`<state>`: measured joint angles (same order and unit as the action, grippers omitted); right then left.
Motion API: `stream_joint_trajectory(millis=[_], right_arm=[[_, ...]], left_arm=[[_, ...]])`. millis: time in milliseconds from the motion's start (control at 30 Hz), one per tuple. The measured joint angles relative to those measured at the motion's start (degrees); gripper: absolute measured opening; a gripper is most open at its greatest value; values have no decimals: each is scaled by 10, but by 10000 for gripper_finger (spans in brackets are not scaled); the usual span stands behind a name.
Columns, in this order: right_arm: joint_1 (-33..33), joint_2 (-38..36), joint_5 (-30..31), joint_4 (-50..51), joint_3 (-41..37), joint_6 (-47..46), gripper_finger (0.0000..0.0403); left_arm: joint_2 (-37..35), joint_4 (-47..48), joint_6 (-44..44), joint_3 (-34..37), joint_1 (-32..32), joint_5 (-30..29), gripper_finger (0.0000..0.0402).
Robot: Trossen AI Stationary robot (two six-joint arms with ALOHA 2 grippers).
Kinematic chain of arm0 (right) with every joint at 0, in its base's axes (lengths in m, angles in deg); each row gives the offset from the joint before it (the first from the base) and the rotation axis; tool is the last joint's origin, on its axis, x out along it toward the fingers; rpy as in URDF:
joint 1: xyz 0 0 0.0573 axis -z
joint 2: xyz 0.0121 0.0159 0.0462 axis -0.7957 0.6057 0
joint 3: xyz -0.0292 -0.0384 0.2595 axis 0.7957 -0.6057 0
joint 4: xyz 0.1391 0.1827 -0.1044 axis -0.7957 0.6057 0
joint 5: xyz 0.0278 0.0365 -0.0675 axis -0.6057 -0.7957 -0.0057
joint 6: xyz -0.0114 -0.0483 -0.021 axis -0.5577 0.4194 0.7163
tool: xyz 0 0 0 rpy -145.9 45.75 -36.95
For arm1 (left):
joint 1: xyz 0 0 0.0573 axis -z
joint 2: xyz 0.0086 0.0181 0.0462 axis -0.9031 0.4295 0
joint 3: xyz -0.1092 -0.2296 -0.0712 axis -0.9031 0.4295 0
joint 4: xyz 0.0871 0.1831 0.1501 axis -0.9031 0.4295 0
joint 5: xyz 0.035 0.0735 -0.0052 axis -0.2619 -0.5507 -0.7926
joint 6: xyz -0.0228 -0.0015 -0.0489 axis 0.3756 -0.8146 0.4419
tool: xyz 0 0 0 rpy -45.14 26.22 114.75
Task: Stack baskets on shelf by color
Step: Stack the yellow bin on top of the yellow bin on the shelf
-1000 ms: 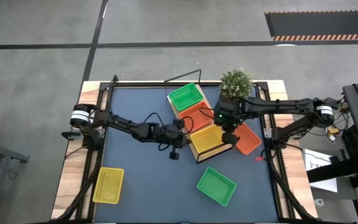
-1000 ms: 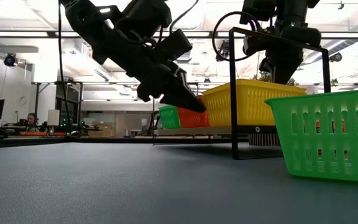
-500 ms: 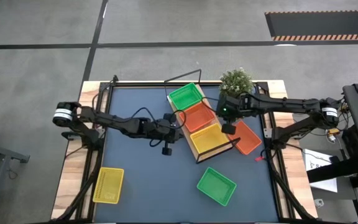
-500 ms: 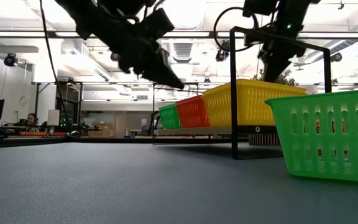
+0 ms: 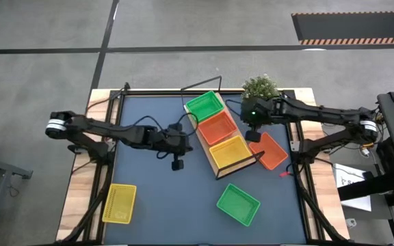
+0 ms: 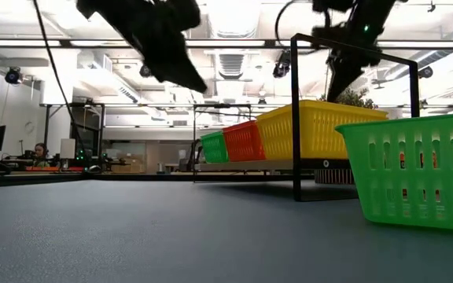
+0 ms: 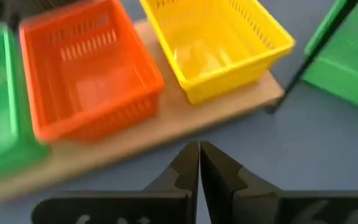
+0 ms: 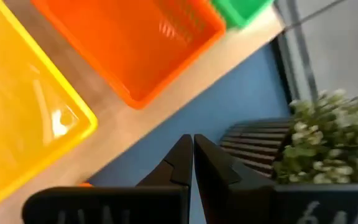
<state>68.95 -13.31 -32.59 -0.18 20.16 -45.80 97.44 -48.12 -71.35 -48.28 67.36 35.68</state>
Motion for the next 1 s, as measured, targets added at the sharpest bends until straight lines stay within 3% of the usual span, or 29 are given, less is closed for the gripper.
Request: stream_joint_trajectory(millis=[167,333,567,733,867,1000], right_arm=[[-25,-52,0,-51,0,0,9],[-50,-89,1,-72,0,-3,9],[-91,-105,5,-113,0,2,9],[-123,-105,5,-160,0,40,9],[-145,-106,6,-174,0,57,9],[-158,-106,5,-174,0,62,9]], left_arm=[[-48,92,170,-13,52,0,0],[-55,249,450,-63,131,3,0],[-22,426,766,-148,224,111,0],[24,469,911,-172,298,116,0],[56,521,1018,-163,339,182,0],[78,564,1094,-155,370,196,0]])
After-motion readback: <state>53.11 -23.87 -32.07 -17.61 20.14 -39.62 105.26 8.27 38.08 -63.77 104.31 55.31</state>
